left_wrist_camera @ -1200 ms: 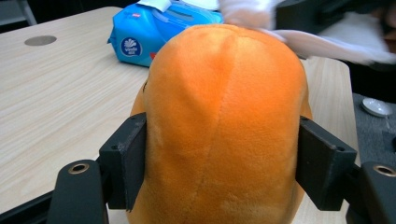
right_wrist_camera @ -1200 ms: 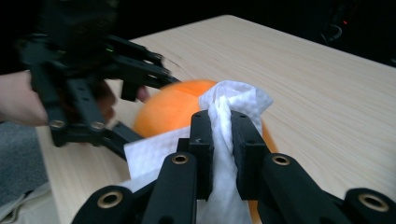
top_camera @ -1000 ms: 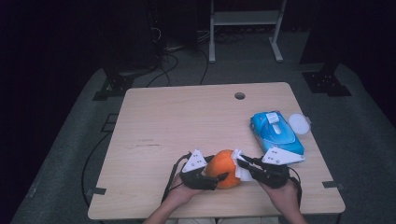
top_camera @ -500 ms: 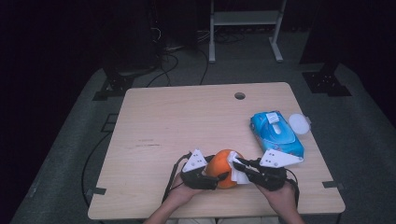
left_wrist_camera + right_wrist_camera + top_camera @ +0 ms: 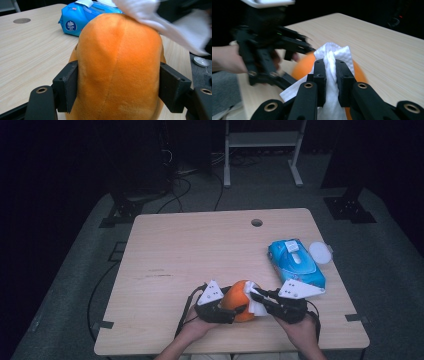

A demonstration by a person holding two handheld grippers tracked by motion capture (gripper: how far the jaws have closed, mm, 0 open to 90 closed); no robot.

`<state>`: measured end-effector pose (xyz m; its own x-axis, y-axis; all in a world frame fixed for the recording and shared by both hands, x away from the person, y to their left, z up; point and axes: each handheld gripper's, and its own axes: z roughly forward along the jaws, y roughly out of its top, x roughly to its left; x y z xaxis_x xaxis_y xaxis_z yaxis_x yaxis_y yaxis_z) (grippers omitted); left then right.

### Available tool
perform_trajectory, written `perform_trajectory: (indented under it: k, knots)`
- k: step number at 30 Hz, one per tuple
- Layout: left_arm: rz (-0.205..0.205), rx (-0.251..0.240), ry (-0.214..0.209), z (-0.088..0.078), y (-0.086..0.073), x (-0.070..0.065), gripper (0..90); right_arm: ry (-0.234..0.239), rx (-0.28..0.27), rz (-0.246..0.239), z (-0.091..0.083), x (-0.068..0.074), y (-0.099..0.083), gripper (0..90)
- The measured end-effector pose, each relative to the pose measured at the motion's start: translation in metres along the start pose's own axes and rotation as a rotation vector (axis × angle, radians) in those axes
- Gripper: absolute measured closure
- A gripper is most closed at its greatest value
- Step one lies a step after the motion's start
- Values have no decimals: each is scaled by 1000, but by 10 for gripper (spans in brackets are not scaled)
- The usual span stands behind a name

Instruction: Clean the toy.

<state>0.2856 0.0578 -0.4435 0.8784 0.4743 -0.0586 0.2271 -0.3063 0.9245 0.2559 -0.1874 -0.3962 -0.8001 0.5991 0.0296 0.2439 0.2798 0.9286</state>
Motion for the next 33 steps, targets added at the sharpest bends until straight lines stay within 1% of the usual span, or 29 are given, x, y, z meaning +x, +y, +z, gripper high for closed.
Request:
perform_trajectory:
  k: [1,3,6,7,9,11,13,14,15,16,17,20,21,22,23,24,25,27,30,32,33]
  knots:
    - [5,-1,2,1,0,-1,272,1,3,-15,1,3,1,796]
    - [9,3,3,0,1,-2,277,-25,14,-40,3,5,2,797]
    - [11,-5,0,-1,3,-3,305,-56,14,-9,1,-5,-1,797]
    - [6,-9,-3,-2,5,-4,321,-64,15,0,0,-9,-2,796]
    - [11,-5,-1,-4,10,-6,349,-59,1,27,-3,-12,-2,796]
    - [26,-9,-3,-8,13,-9,371,-58,-7,11,-6,-6,2,796]
    - [26,-1,-16,-12,15,-9,385,-39,-24,-20,-7,2,6,796]
    - [30,4,-16,-13,16,-9,386,-35,-28,-26,-7,4,7,796]
    - [31,9,-12,-14,17,-9,386,-31,-32,-31,-7,6,8,796]
    - [42,19,-9,-15,17,-10,386,-27,-32,-29,-7,6,8,796]
    - [44,24,-9,-15,17,-10,384,-28,-26,-27,-6,4,6,796]
    - [45,37,-16,-13,13,-9,369,-37,5,-1,-3,-4,-1,796]
    - [38,34,-20,-12,13,-9,343,-32,7,14,-2,-8,-4,796]
    - [36,29,-24,-11,13,-8,296,-30,9,30,-2,-11,-5,796]
    - [35,17,-25,-10,13,-7,236,-37,13,36,-2,-12,-6,796]
    - [34,10,-23,-9,12,-6,191,-46,16,28,-2,-14,-7,796]
    - [28,7,-26,-8,10,-4,166,-51,19,31,-3,-15,-7,796]
    - [14,22,-30,-5,7,-1,98,-61,18,42,-4,-19,-10,796]
    - [-5,25,-40,0,3,1,101,-70,16,60,-6,-22,-12,796]
    - [15,30,-34,-1,3,0,173,-79,17,49,-5,-19,-11,796]
    - [16,31,-28,-1,4,-1,217,-81,13,45,-6,-15,-9,796]
